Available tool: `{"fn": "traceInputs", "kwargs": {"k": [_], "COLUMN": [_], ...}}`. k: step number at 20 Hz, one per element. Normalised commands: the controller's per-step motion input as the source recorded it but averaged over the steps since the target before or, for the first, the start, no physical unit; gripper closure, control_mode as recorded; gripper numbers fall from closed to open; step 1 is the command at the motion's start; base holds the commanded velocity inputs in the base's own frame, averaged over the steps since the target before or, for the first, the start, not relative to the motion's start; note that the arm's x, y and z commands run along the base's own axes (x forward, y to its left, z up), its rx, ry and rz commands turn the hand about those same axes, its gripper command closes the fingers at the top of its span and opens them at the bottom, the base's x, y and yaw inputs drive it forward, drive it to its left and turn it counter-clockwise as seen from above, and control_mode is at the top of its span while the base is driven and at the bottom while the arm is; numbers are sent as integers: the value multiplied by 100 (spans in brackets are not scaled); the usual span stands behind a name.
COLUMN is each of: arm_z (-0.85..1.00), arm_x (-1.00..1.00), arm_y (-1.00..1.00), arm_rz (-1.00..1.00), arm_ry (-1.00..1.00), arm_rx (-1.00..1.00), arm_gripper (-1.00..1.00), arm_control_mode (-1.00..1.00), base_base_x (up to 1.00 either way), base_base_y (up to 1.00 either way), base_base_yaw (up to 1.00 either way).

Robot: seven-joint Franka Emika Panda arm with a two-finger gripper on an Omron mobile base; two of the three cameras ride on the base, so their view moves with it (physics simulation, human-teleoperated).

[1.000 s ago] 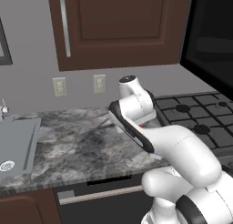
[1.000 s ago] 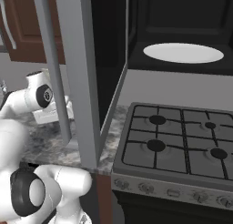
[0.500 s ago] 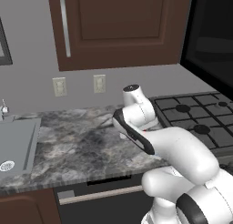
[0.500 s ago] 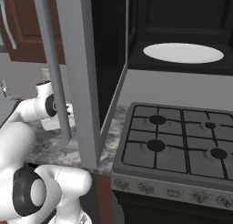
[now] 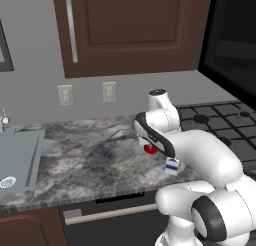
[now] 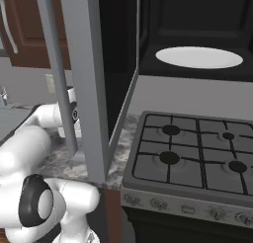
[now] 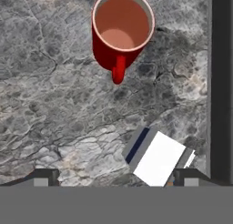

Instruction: Place the microwavable item in the microwave. Then, close the microwave door and press the start button.

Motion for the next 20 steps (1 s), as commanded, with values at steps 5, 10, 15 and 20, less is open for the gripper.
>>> {"fn": "traceInputs", "kwargs": {"k": [5,10,15,20], "arm_z": [-17,-27,-31,-32], "arm_x": [45,20,1,0], "arm_y": [0,0,0,0], "arm_rz": [-2,0,0,0], "arm_ry": [1,0,0,0], "arm_rx": [2,0,0,0], "arm_gripper": [-100,-100,-100,-100], "arm_control_mode": [-100,-100,-100,-100], "base_base_x": [0,0,0,0], "base_base_y": [0,0,0,0], "base_base_yaw": [0,0,0,0]}}
